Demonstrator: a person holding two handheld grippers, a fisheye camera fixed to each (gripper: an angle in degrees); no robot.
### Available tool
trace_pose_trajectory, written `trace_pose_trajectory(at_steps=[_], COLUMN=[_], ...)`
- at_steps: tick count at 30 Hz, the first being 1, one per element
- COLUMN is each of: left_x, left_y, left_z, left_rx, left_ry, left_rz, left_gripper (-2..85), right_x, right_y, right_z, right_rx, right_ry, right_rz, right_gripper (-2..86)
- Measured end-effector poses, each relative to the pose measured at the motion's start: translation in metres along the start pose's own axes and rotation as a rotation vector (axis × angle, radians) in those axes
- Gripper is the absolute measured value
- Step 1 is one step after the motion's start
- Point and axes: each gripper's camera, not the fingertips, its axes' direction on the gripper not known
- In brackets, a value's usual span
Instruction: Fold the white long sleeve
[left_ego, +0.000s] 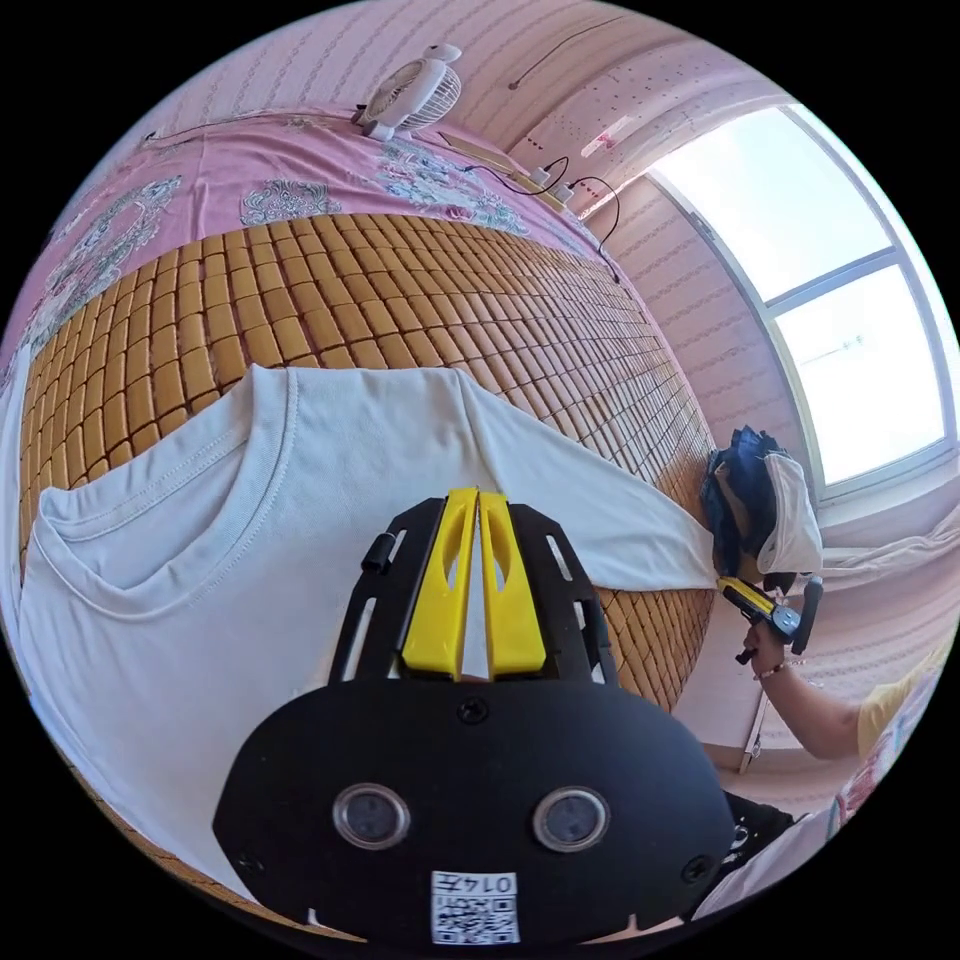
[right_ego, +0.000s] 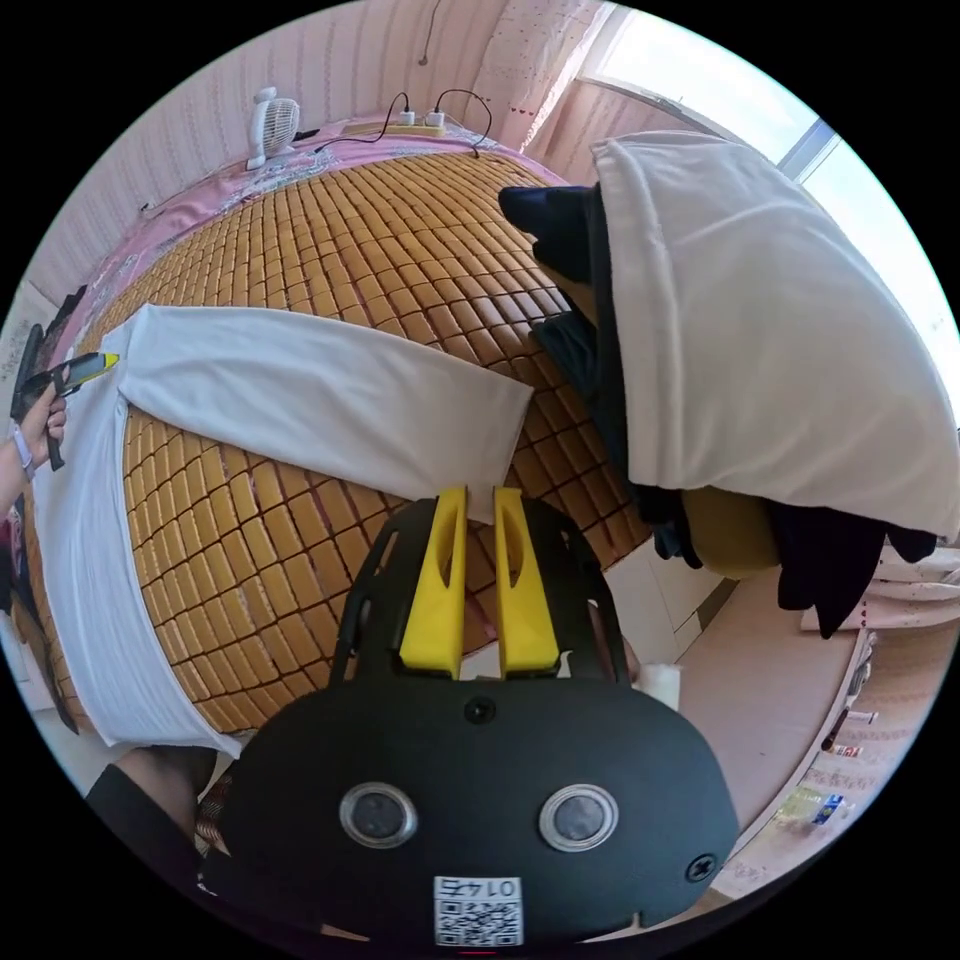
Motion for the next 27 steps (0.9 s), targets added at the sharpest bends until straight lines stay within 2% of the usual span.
trace_pose_trajectory(at_steps=[5,11,18,22,27], left_x=[0.005,-0.025,-0.045,-0.060,-0.073], left_y=[0.087,0.236,0.347,0.392,0.424], left_z=[-0.080,-0.141,-0.172,-0.171,-0.167], left_rx=[0.083,0.012,-0.017,-0.001,0.017], left_ry=[-0.024,-0.198,-0.251,-0.241,-0.197], left_rz=[0.019,-0.147,-0.216,-0.275,-0.328], left_gripper=[-1.0,-1.0,-1.0,-1.0,-1.0], right_x=[-0.042,-0.163,-0.394,-0.535,-0.681], right_y=[-0.011,-0.078,-0.178,-0.210,-0.238], right_z=[-0.041,-0.079,-0.128,-0.153,-0.148], right_rx=[0.032,0.154,0.321,0.281,0.135], right_ry=[-0.026,-0.200,-0.401,-0.569,-0.623], right_rz=[-0.136,-0.412,-0.770,-0.883,-0.924], right_gripper=[4.9,4.8,4.9,5.0,6.3])
